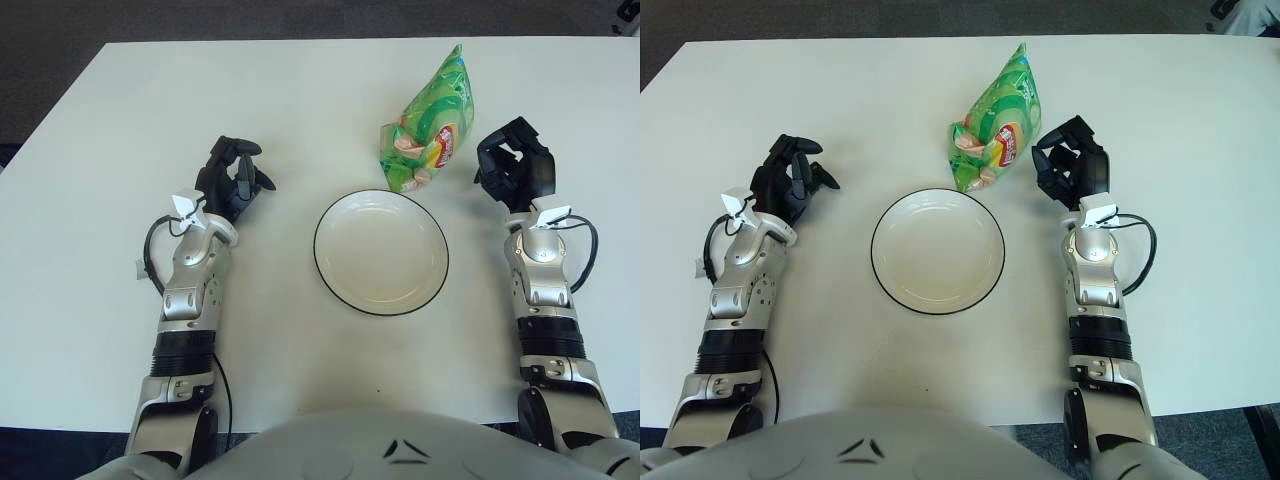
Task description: Put the snack into the plate.
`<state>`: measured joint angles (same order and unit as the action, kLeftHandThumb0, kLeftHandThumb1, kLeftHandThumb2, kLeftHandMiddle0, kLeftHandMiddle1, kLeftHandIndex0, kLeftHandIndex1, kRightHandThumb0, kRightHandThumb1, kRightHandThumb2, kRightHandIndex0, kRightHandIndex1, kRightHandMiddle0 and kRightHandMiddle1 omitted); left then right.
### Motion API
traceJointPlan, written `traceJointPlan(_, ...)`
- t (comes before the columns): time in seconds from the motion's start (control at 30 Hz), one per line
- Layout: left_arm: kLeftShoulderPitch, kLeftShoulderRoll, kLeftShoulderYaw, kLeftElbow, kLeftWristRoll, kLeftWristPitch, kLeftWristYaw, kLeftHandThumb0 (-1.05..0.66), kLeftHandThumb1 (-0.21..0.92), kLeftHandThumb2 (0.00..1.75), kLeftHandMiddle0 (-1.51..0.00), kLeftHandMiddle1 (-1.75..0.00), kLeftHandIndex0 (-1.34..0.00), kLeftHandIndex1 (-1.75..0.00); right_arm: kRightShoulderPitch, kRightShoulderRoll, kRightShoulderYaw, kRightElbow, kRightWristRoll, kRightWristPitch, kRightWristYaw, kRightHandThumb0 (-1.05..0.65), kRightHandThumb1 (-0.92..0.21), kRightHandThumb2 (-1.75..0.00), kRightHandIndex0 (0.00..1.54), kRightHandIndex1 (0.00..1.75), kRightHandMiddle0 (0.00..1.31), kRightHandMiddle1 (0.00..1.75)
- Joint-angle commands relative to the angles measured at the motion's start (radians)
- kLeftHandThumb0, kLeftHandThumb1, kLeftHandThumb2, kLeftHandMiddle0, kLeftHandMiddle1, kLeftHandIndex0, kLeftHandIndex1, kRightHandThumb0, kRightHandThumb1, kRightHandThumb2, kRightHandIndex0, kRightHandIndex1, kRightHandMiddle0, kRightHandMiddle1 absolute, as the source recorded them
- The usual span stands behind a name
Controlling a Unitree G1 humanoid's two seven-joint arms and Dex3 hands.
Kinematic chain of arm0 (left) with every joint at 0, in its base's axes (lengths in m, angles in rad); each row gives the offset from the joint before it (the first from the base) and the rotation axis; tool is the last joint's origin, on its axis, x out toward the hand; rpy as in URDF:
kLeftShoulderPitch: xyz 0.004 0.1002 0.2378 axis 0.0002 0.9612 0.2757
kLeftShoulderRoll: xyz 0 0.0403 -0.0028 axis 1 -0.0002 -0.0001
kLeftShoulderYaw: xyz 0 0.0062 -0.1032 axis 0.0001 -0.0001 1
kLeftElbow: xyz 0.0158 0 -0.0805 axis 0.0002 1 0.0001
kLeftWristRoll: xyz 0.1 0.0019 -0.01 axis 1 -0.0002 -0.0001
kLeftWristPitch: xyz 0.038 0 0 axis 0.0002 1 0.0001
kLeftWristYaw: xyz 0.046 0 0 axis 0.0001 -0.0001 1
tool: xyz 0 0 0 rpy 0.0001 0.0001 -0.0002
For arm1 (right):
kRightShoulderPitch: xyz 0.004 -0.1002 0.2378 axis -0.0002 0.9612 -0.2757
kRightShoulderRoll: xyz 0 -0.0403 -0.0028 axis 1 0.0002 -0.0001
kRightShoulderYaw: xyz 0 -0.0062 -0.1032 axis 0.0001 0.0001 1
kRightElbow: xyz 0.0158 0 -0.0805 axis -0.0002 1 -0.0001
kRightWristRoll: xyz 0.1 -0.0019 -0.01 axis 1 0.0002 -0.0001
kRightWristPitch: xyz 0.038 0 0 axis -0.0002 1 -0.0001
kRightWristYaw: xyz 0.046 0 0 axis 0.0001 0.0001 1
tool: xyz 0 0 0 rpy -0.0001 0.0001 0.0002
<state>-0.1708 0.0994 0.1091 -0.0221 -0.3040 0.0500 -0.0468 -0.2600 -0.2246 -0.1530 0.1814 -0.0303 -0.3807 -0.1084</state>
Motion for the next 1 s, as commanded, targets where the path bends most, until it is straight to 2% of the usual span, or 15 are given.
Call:
traceJointPlan(0.0,0.094,-0.060,-0.009,0.063,0.009,-0.015,-0.002,-0.37,0.77,0.72,-0.78,-1.75,-0.30,-1.75,0.066,0.016,0.003,0.071,-0.025,-0.041,-0.007,-0.36,-0.92,-0.34,0.88,1.70,0.39,1.56)
traceJointPlan(0.2,0.095,-0.065,-0.009,0.064,0.012,-0.016,0.002,-0.37,0.77,0.71,-0.78,-1.75,-0.30,-1.75,0.027,-0.023,0.004,0.066,-0.056,-0.081,-0.001,-0.35,-0.92,-0.34,0.87,1.70,0.40,1.55)
traceJointPlan(0.37,0.095,-0.079,-0.001,0.058,0.003,0.004,0.020,-0.37,0.79,0.66,-0.75,-1.75,-0.32,-1.71,0.010,-0.046,0.004,0.024,-0.081,-0.080,0.000,-0.36,-0.92,-0.32,0.88,1.68,0.42,1.52)
traceJointPlan(0.6,0.098,-0.083,-0.001,0.052,0.002,0.015,0.029,-0.37,0.79,0.67,-0.71,-1.75,-0.30,-1.73,-0.035,-0.129,0.023,0.030,-0.192,-0.156,-0.002,-0.35,-0.92,-0.27,0.83,1.54,0.47,1.46)
traceJointPlan(0.8,0.100,-0.084,-0.005,0.046,0.010,0.020,0.038,-0.37,0.79,0.69,-0.70,-1.75,-0.29,-1.75,-0.089,-0.225,0.050,0.066,-0.443,-0.255,-0.131,-0.35,-0.92,-0.26,0.77,1.47,0.48,1.45)
traceJointPlan(0.97,0.101,-0.085,-0.006,0.043,0.016,0.023,0.043,-0.37,0.79,0.68,-0.70,-1.75,-0.28,-1.75,-0.143,-0.309,0.066,0.057,-0.558,-0.261,-0.158,-0.35,-0.92,-0.27,0.75,1.41,0.47,1.46)
